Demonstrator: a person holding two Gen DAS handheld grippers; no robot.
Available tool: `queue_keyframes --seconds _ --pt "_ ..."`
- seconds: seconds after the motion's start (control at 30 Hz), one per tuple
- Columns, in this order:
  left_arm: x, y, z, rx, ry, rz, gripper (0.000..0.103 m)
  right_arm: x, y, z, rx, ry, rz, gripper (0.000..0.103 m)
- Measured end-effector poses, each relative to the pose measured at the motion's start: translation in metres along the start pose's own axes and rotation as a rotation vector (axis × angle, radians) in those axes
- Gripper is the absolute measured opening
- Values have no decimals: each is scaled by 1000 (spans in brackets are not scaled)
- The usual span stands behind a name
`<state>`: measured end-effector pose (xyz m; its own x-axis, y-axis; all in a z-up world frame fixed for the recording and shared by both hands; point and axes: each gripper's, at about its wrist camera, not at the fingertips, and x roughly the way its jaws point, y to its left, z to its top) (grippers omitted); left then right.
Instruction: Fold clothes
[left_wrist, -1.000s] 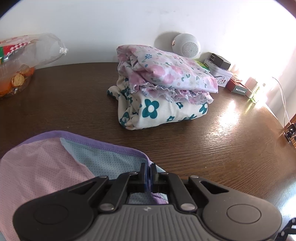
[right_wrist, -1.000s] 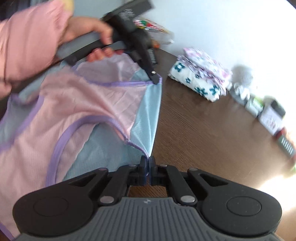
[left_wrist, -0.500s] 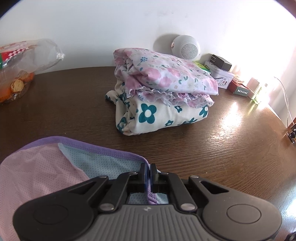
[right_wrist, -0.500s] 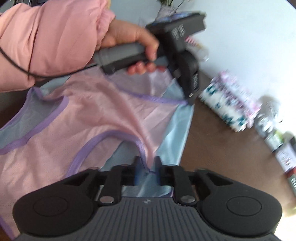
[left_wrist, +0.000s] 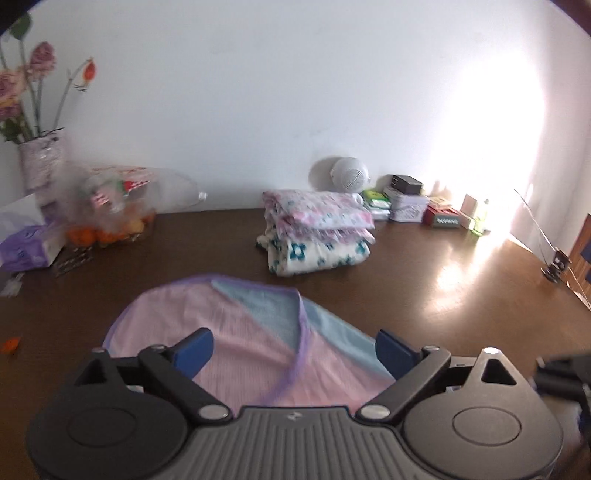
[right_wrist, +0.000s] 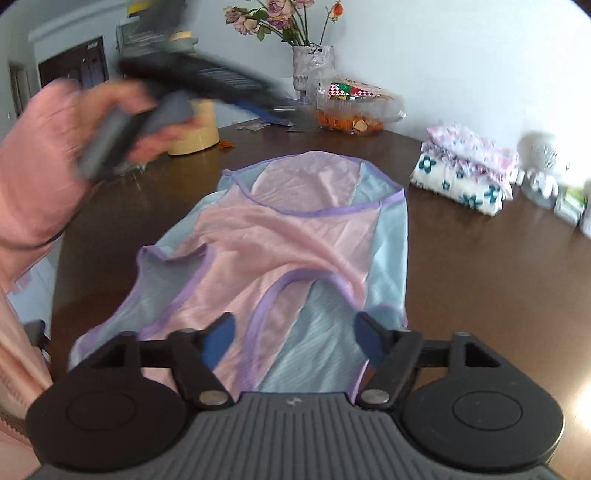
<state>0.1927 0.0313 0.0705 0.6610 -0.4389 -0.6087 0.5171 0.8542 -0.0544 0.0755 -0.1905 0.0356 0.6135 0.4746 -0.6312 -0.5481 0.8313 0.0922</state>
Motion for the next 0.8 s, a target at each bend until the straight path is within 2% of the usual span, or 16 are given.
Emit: queue_keyframes --seconds 0.07,0.2,0.3,0.4,0.43,0.5,0.57,0.7,0.8 --pt "-33 -12 -28 2 -5 8 99 -6 4 -8 31 -14 10 101" --pt "-68 -41 -92 0 27 18 99 -19 12 -26 111 -52 36 103" --pt "-82 -53 -126 -36 40 13 96 -28 15 -40 176 -86 44 103" --pt "-94 -59 -146 -52 61 -29 75 -34 20 -49 207 -114 12 103" --pt "-95 -63 -149 -38 75 -26 63 -36 21 -52 216 -123 0 103" --pt "-93 -70 -153 2 111 -9 50 -39 25 -56 225 -134 -28 103" --pt "-91 -75 -156 38 145 16 49 -42 29 -59 220 -140 -48 103" --pt "-88 -79 -164 83 202 74 18 -47 39 -69 191 -145 -96 103" --pt "-93 -72 -171 77 216 118 15 -48 41 -74 184 -140 -112 103"
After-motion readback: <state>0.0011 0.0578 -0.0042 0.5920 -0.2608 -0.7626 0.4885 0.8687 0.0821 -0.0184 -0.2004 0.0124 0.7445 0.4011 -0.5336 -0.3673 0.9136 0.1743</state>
